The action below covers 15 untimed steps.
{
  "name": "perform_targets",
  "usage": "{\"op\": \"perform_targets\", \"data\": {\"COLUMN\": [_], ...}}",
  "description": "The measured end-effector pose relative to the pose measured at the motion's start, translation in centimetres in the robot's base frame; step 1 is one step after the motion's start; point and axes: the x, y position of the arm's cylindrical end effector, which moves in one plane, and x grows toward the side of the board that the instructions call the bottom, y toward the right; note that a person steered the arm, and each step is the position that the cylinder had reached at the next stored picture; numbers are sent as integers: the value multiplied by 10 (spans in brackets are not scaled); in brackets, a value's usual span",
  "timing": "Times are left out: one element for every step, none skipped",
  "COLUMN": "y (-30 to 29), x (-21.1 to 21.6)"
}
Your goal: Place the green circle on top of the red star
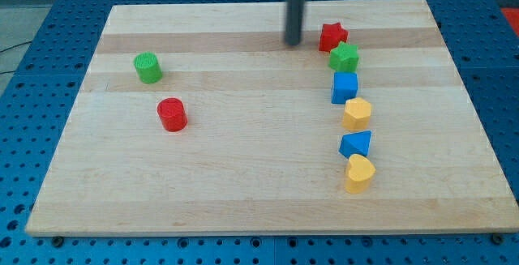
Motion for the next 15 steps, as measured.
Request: {"op": "perform_targets", "data": {"y": [-82,-155,-199,-196,-188,-221,-216,-155,-98,-93,-59,-13,-38,-32,27], "x": [65,92,64,29,-2,-31,-38,-37,-38,-61,-66,-66,-50,-30,-32]}}
